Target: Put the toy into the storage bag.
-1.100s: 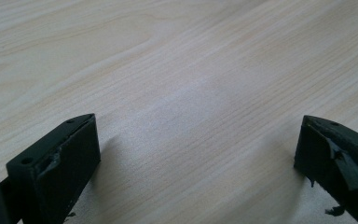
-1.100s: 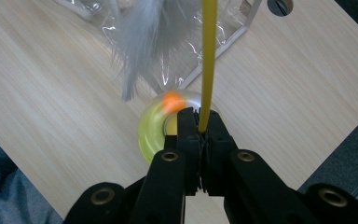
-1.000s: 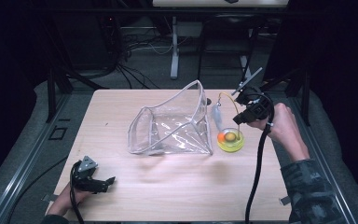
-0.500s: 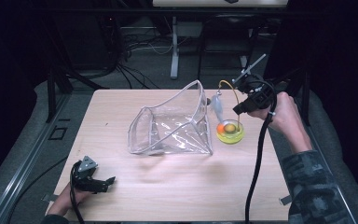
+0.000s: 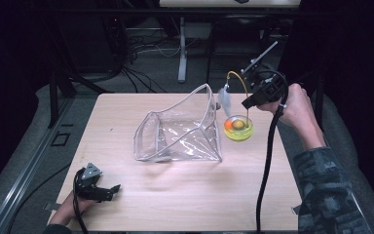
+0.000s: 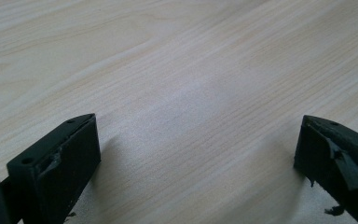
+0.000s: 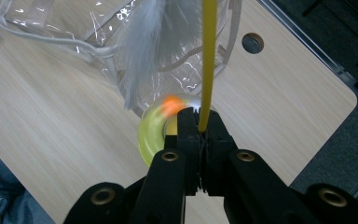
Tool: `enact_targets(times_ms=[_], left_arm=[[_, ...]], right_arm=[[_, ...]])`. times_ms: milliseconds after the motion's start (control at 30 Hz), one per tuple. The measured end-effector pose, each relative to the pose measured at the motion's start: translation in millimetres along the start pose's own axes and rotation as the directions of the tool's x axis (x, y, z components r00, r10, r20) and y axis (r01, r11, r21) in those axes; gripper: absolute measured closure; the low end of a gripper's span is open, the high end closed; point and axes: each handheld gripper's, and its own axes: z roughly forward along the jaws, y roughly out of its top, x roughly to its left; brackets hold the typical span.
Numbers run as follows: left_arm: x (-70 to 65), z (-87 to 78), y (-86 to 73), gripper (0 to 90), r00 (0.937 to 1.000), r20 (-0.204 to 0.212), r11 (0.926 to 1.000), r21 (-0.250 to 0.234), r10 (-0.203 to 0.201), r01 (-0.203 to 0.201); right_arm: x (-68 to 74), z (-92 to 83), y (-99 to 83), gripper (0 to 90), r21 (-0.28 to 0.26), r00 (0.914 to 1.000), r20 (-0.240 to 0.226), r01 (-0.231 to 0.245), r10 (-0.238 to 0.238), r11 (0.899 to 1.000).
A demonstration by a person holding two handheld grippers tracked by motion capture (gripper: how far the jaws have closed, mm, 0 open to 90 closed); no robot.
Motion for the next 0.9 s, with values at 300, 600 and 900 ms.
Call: enact_targets(times_ms=[300, 600, 900], left_arm=[[0.0, 0.0, 0.1, 0.0, 1.0000, 0.001, 1.0000, 0.000, -0.001, 0.001], [-0.6, 0.0, -0.2, 0.1, 1.0000, -0.002, 1.0000, -0.001, -0.006, 0.006], [-0.2, 0.0, 0.0, 0.0, 1.0000, 0.000, 1.0000, 0.000, -0.002, 0.002]], right_arm=[[-0.9, -6.8, 5.9, 88.0, -0.019, 1.0000, 0.005, -0.007, 0.008, 1.000], [-2.3, -9.2, 10.8, 88.0, -0.031, 1.0000, 0.007, -0.002, 0.002, 1.000], [-3.0, -17.9, 17.7, 88.0, -0.058, 0.9995, 0.024, -0.017, 0.019, 0.998]])
